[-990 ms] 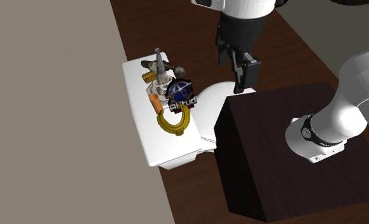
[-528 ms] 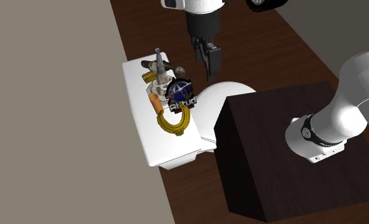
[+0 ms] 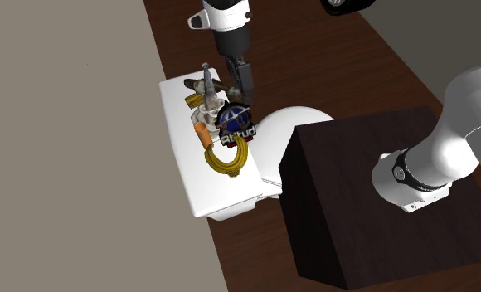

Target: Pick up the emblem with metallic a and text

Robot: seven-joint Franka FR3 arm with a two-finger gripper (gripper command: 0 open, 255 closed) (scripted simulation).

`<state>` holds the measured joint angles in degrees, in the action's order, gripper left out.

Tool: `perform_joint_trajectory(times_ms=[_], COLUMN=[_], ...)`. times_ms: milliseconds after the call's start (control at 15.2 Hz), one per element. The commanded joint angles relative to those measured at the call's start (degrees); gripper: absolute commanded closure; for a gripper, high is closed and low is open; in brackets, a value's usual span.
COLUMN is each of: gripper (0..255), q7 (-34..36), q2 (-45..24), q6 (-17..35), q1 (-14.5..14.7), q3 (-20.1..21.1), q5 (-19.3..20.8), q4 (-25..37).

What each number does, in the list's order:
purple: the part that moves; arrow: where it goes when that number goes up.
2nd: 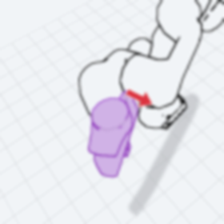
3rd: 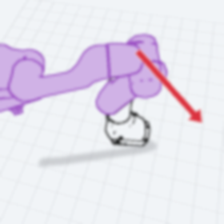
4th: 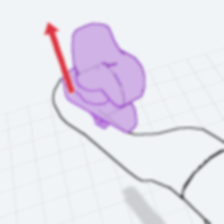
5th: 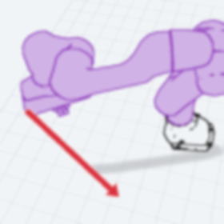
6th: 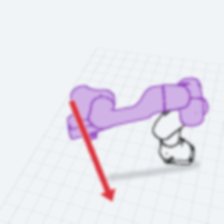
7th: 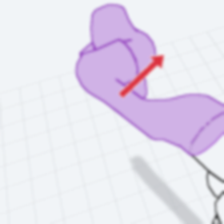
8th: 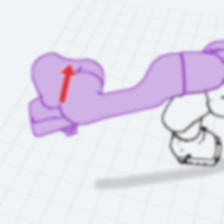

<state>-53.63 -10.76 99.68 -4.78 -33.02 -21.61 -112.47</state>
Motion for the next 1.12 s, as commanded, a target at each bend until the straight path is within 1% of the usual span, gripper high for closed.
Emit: perform_joint_trajectory(times_ms=[0, 198, 330, 792, 924, 990, 1056], gripper=[0, 0, 0, 0, 0, 255, 255], q7=[-4.0, -8.1, -9.8, -11.5, -11.6, -11.6, -11.6], q2=[-6.7, -16.0, -21.7, -24.6, -24.9, -24.8, -24.7], q6=[-2.5, -6.3, -8.7, -5.4, -5.1, -5.1, -5.1], q1=[-2.4, -6.8, -9.6, -10.1, -10.1, -10.0, -10.0], q3=[0.1, 1.6, 2.9, 3.8, 3.9, 3.9, 3.9], q5=[-4.1, -8.8, -11.2, -12.5, -12.7, -12.6, -12.6], q4=[5.0, 12.6, 17.8, 16.8, 16.7, 16.6, 16.5])
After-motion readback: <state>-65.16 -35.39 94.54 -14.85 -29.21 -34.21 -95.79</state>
